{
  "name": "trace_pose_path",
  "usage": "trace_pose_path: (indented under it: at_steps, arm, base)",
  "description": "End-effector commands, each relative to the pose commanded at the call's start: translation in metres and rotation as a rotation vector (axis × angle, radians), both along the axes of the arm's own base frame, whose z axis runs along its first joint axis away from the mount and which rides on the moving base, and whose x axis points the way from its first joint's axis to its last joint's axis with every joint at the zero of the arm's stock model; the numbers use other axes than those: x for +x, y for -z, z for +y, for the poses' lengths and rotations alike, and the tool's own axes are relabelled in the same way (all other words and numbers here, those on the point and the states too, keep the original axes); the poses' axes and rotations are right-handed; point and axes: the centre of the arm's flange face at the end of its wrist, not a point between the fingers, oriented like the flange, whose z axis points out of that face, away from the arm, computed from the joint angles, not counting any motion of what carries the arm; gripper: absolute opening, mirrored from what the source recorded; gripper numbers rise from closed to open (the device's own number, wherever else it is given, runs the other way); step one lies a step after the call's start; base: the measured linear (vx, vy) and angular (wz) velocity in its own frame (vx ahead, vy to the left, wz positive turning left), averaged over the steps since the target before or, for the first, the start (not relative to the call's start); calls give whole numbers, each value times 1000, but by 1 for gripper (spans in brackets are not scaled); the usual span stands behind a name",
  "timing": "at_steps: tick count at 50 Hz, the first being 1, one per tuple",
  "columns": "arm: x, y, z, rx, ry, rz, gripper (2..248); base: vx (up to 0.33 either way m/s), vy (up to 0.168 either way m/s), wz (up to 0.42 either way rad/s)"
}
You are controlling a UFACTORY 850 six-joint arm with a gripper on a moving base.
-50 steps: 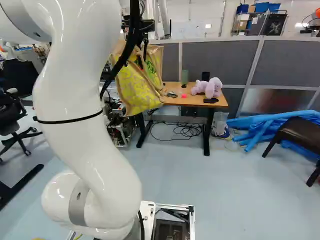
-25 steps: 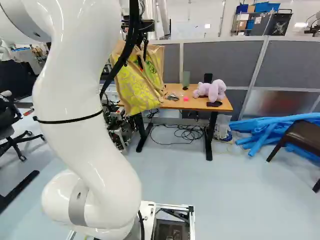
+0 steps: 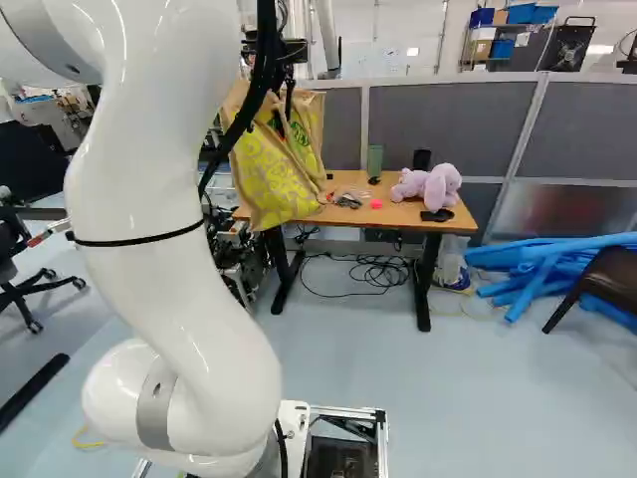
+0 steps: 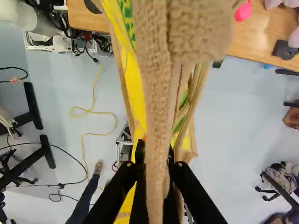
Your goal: Pick up the bag on the ground and place it on the table
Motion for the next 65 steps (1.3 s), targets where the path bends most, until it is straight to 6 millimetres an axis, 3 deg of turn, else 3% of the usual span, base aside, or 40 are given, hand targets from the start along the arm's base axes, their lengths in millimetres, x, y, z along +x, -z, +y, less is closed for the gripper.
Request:
trace_pose_path:
  at_steps: [65]
  arm:
    - [0, 0, 0, 0, 0, 0, 26]
  base:
    - [154, 80, -22]
